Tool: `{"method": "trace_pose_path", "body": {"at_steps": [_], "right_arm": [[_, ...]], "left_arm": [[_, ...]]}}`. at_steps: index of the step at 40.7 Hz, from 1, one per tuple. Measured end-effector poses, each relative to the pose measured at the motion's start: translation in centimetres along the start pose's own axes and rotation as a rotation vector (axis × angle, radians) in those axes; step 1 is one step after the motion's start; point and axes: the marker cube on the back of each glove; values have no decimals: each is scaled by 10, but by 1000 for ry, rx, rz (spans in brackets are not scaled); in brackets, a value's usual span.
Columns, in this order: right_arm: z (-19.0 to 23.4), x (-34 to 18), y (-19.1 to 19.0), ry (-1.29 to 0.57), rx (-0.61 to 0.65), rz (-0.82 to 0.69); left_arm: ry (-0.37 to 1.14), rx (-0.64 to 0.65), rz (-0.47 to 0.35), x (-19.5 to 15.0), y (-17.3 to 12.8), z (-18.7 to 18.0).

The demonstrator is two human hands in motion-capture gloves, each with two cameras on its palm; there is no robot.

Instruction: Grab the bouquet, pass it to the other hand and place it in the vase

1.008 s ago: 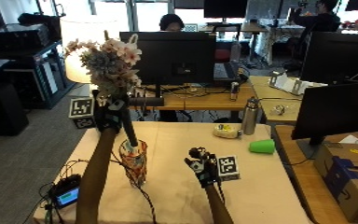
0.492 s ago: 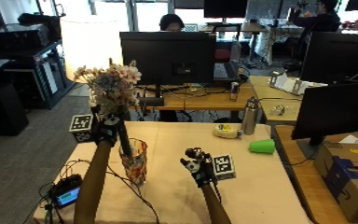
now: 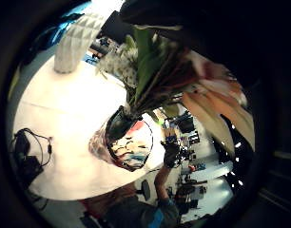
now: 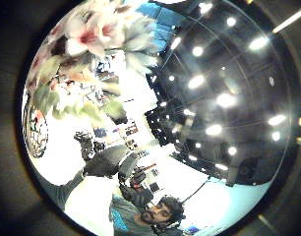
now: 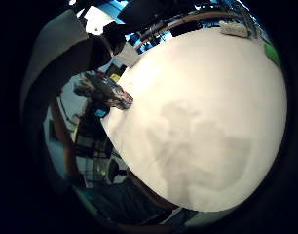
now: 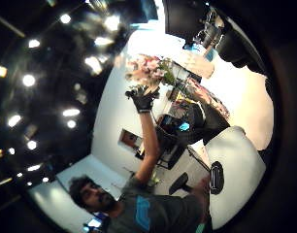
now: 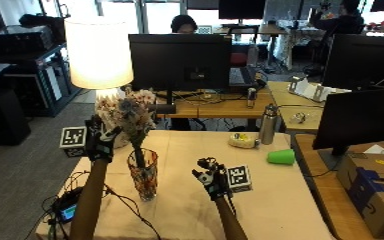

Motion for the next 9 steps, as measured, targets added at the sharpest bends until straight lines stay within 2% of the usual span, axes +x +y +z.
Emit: {"method": "trace_pose_path", "body": {"at_steps": [1,3,7,9], "right_arm": [[0,-2,1,0,-1,9],[2,-7,4,-4,-9,29],[6,-8,4,-6,-19,6],[8,-9,4,-6,-21,-9]], "left_arm": [[33,7,-59,3,5,-1],[58,17,-83,7,10,-6],[64,34,-60,9,16,-16],[20,46,5,9,17,-24]]}}
